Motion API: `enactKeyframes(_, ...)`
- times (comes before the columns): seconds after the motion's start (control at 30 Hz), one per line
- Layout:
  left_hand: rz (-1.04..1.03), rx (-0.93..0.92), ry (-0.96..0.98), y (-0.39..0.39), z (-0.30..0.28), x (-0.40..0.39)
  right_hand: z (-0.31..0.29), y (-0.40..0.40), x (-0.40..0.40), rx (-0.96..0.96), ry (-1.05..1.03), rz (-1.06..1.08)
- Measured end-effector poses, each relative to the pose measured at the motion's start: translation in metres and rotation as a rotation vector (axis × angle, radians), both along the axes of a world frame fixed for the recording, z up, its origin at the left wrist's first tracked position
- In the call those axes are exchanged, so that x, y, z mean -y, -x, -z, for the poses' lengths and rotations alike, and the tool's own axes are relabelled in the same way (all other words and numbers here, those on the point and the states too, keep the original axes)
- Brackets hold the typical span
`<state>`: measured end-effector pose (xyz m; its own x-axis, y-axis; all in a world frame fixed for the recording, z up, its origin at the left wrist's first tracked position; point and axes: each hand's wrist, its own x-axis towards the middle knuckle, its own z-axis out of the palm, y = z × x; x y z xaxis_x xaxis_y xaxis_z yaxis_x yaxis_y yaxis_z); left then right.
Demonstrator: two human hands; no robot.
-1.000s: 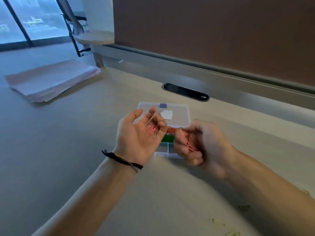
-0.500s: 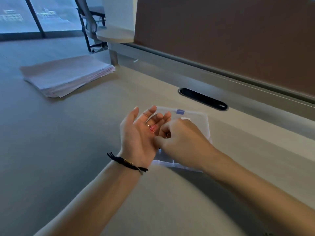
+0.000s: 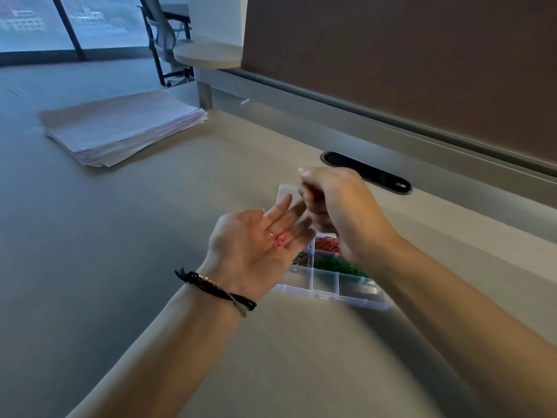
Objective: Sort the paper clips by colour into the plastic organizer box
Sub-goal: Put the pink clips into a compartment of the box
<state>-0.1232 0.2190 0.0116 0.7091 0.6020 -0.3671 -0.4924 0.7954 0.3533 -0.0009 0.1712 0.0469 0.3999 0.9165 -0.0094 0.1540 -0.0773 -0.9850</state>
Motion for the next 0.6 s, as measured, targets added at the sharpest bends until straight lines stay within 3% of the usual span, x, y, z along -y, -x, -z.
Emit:
enactKeyframes(0.03,0.008,0.031,0.019,-0.002,0.002,0.003,0.001,0.007,-0.001,-0.144,-0.038,0.003)
enactKeyframes(0.1,0.019,0.024,0.036,-0.006,0.006,0.010,0.009,0.021,-0.002,-0.256,-0.075,-0.019)
enactKeyframes(0.33,-0.038,0.021,-0.043,-0.012,0.011,0.014,0.009,0.032,0.006,-0.250,-0.174,-0.119)
enactKeyframes(0.47,-0.097,-0.011,-0.059,-0.014,0.006,0.013,-0.001,0.032,0.013,-0.145,-0.146,-0.233)
enactKeyframes(0.6,-0.185,-0.025,0.021,-0.011,0.008,0.001,-0.010,0.009,0.027,0.204,-0.205,-0.167)
